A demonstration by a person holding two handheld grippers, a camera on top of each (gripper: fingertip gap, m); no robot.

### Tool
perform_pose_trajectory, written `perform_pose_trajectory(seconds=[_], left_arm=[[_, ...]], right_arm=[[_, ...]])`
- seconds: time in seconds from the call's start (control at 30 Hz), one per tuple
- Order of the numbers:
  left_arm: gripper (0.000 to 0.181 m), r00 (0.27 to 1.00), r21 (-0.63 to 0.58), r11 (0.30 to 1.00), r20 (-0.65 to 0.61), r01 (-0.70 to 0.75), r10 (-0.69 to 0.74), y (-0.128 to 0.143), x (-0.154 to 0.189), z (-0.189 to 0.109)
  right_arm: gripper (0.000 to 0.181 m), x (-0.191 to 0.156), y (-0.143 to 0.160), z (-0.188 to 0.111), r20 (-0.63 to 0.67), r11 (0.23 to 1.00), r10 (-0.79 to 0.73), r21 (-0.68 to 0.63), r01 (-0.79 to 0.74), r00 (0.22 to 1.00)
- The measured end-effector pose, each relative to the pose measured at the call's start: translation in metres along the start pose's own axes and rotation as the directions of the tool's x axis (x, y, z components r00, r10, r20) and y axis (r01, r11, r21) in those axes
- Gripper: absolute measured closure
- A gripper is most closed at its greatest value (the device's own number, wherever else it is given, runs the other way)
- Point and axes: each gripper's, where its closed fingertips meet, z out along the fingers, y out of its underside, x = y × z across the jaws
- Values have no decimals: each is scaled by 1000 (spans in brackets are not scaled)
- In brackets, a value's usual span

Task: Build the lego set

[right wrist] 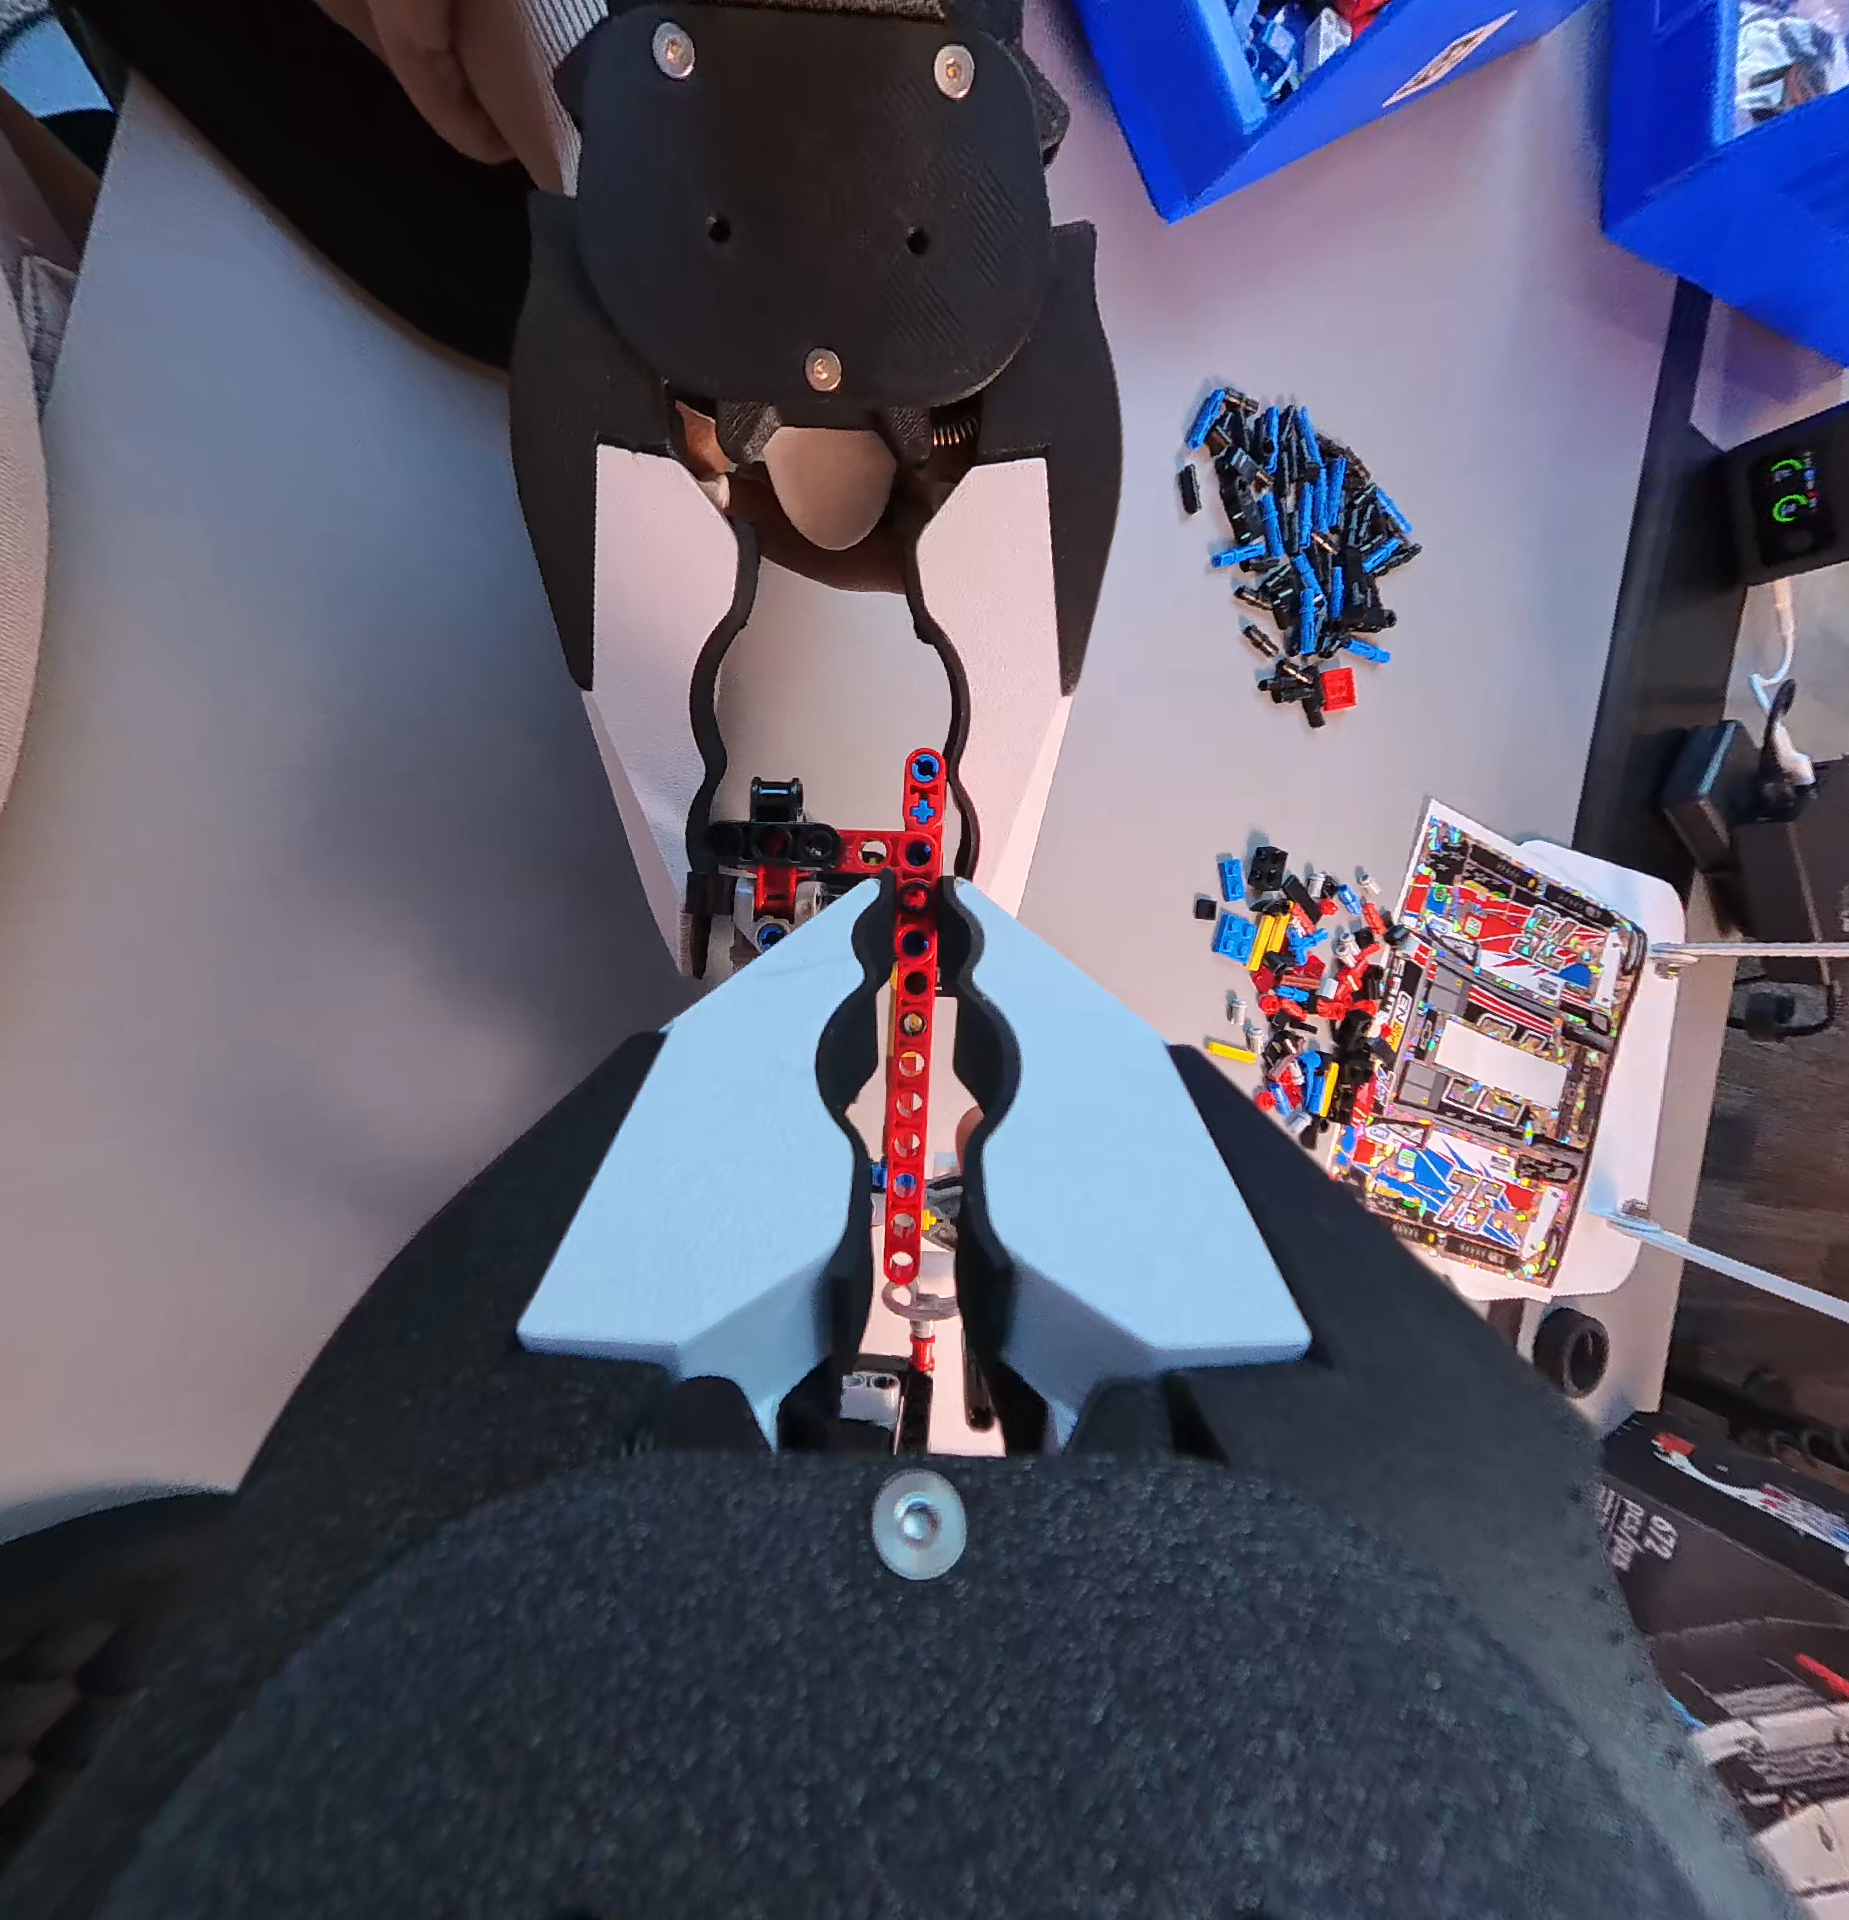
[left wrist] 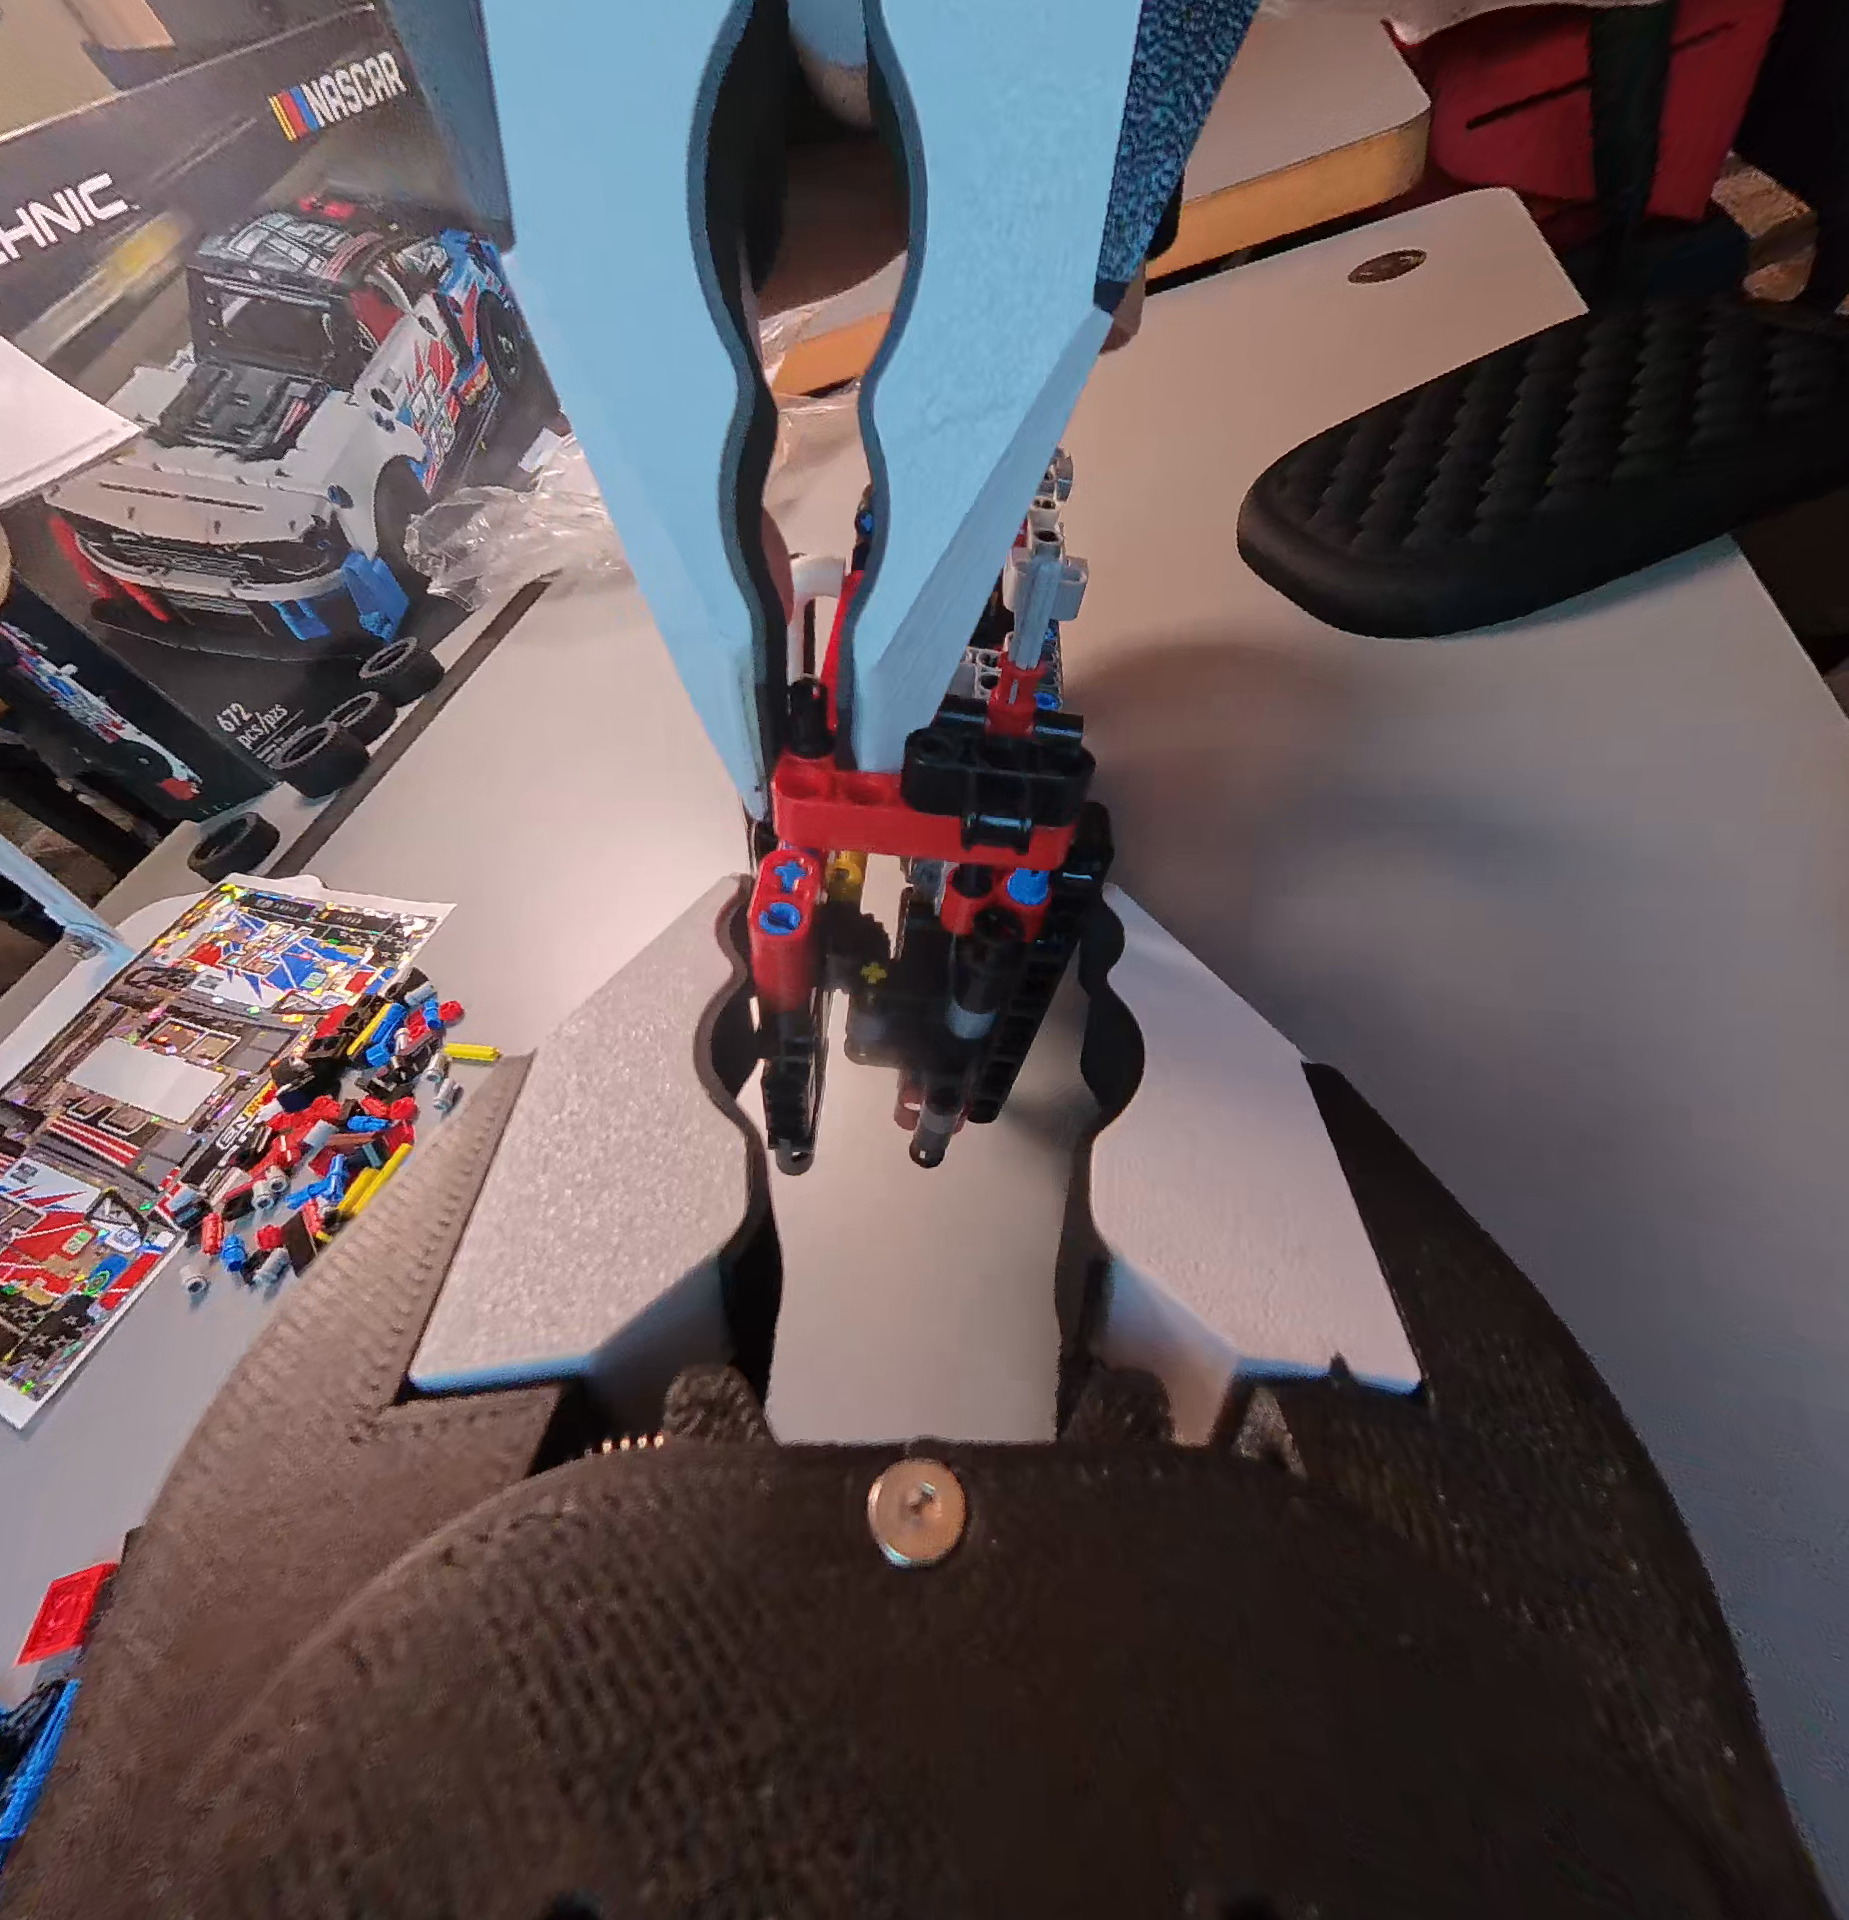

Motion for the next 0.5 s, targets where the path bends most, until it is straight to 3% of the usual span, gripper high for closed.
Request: perform_pose_trajectory(seconds=[0.23, 0.5], left_arm=[[115, 997, 24, 997, -8, 74, -74, -1, -4, 1], [116, 999, 1, 1000, 47, 15, -15, 2, -14, 1]], right_arm=[[176, 2, 1, 4, 6, 1000, 5, -7, -5, 1000], [175, 8, 3, 11, -28, 1000, -15, -14, 14, 1000]])
